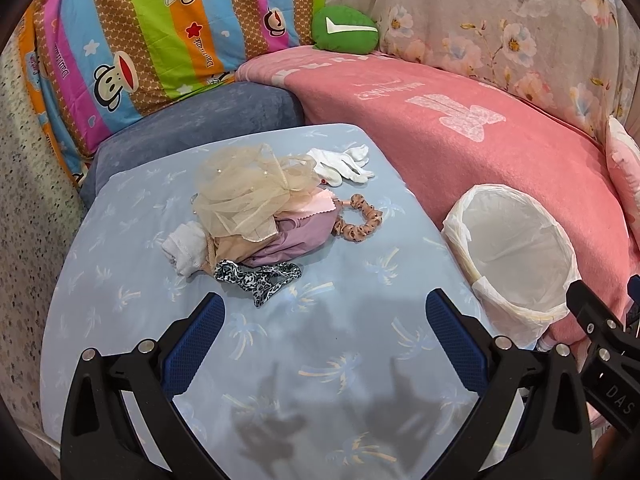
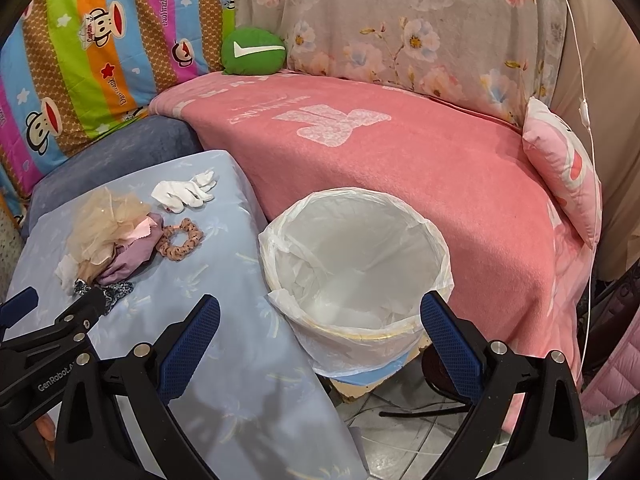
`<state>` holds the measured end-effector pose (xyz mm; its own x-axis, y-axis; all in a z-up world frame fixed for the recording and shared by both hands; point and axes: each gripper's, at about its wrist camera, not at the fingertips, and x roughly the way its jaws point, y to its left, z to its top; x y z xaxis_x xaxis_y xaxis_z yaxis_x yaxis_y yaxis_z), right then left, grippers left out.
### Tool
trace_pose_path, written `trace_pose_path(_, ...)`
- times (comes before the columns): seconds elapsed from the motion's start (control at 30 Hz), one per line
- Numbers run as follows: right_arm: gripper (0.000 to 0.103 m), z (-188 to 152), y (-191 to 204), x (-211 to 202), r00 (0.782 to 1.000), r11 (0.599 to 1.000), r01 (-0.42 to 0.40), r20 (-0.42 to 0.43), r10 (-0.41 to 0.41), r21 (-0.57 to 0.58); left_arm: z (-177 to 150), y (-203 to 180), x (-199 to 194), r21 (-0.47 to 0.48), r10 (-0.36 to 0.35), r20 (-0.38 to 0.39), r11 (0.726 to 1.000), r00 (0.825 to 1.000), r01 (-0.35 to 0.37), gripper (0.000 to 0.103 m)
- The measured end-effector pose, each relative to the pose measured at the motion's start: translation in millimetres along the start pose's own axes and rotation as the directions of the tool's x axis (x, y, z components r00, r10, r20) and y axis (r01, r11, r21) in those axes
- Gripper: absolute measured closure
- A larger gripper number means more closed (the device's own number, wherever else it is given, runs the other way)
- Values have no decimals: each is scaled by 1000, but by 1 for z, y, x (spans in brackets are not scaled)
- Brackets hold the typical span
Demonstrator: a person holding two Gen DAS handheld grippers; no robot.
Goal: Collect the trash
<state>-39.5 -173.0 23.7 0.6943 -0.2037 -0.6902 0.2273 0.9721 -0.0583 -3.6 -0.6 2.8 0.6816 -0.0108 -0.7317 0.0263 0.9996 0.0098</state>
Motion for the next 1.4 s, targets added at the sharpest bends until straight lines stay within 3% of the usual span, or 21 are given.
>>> trace_pose_path(1.4, 6, 4, -6, -5, 1000, 1000, 9, 11, -10, 11, 5, -6, -8, 10, -13, 19, 1000, 1000, 13, 7)
